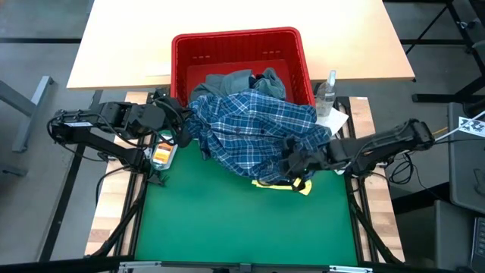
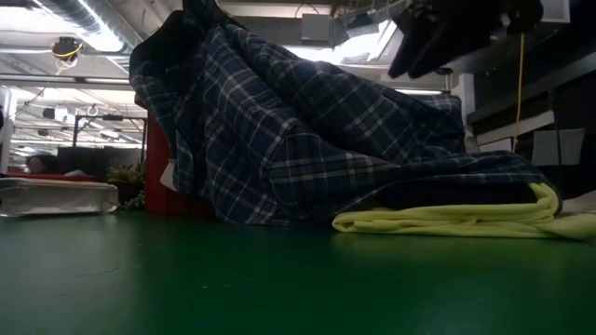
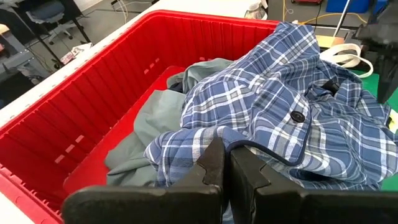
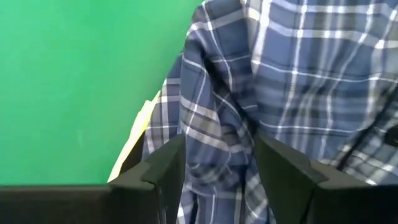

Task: Fold Laundry from Bin
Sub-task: Fold the blue shirt

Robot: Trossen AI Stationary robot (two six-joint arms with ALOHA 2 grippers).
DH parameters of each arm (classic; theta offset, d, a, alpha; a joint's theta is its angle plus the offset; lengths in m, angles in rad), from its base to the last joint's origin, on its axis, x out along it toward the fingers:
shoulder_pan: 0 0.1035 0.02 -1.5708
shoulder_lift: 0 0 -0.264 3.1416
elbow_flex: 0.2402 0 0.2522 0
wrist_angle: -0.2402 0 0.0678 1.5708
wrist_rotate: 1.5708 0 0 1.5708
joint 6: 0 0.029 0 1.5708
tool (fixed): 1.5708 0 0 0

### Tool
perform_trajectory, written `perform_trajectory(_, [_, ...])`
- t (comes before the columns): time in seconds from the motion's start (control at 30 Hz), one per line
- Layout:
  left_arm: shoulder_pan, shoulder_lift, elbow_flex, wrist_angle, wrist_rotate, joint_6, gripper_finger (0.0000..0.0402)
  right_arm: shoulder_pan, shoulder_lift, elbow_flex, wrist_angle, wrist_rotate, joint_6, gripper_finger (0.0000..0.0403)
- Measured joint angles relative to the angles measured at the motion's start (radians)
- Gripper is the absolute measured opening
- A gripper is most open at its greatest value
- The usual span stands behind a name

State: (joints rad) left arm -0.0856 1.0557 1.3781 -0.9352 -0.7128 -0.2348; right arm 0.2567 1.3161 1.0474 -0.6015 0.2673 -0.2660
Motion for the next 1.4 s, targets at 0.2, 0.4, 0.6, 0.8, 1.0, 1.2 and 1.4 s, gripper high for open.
perform_trajectory(0.2, [0.000,0.000,0.000,0.000,0.000,0.000,0.0000,0.006,0.000,-0.100,0.131,0.078,0.000,0.0188])
perform_trajectory(0.4, [0.000,0.000,0.000,0.000,0.000,0.000,0.0000,0.005,0.031,-0.144,0.208,0.083,-0.034,0.0188])
perform_trajectory(0.6, [0.000,0.000,0.000,0.000,0.000,0.000,0.0000,0.005,0.120,-0.144,0.210,0.097,-0.029,0.0187])
perform_trajectory(0.8, [0.000,0.000,0.000,0.000,0.000,0.000,0.0000,0.005,0.141,-0.144,0.211,0.109,-0.029,0.0121])
perform_trajectory(1.0, [0.000,0.000,0.000,0.000,0.000,0.000,0.0000,0.005,0.086,-0.143,0.178,0.136,-0.030,0.0010])
perform_trajectory(1.2, [0.000,-0.002,0.000,0.000,0.000,0.001,0.0000,0.006,-0.008,-0.008,-0.099,0.336,-0.011,0.0020])
perform_trajectory(1.4, [0.000,-0.002,0.000,0.001,0.000,0.001,0.0000,0.005,-0.040,0.192,-0.403,0.674,-0.011,0.0011])
